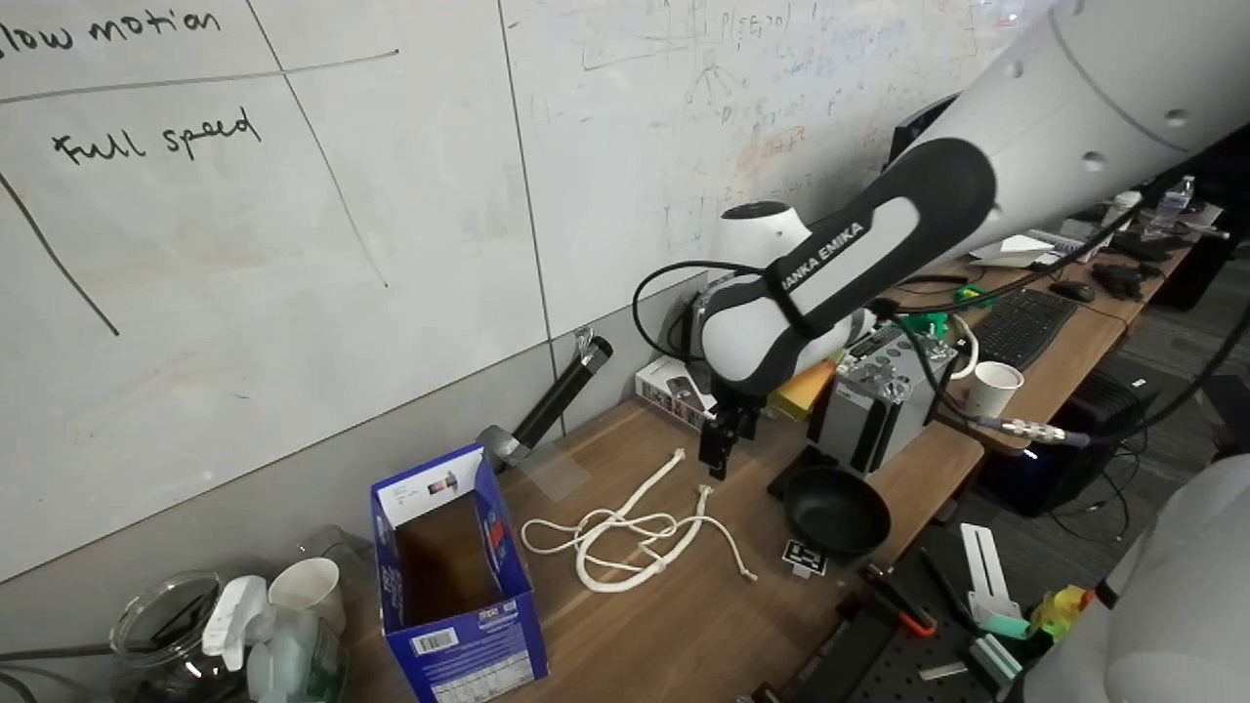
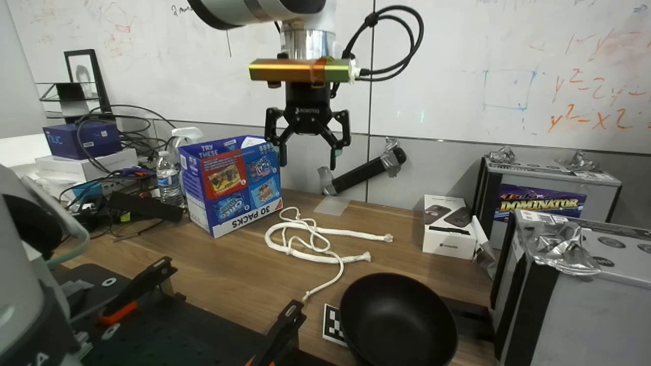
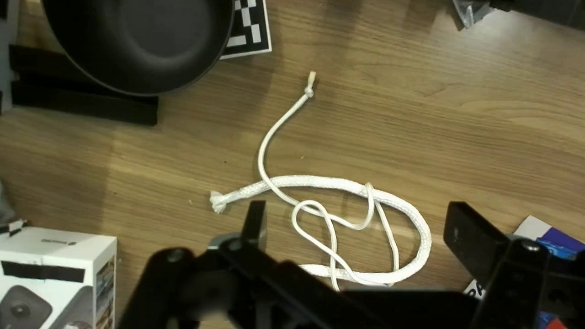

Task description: Pick up the two white ropes from the table and put them in the box

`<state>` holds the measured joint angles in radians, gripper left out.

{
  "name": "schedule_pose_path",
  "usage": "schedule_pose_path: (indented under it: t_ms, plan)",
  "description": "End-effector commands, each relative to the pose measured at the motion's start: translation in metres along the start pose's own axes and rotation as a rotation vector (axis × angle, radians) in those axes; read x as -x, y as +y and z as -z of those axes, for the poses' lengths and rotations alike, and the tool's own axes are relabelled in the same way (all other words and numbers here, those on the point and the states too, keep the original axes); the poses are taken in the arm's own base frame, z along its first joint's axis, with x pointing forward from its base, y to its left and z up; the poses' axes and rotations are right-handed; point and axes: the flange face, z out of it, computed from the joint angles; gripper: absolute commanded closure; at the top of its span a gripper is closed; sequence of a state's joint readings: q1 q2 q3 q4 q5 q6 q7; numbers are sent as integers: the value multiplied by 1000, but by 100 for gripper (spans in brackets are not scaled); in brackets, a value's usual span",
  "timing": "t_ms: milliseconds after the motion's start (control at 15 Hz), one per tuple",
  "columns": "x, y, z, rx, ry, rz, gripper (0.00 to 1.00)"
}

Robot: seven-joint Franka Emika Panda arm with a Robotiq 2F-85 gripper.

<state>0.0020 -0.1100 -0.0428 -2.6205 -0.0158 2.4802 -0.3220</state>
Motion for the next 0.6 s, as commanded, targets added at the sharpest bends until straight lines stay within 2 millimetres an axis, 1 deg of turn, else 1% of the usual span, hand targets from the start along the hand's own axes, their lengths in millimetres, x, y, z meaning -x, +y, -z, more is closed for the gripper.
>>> schedule_pose_path:
  t_ms: [0, 133, 267, 333, 533]
  plan:
    - [-53, 8, -33, 17, -10, 134, 0]
    - [-75, 12, -51, 13, -13, 172, 0]
    - [-91, 14, -67, 16, -21, 187, 0]
    - [-98, 15, -76, 18, -26, 181, 0]
    - [-112, 12, -93, 25, -20, 188, 0]
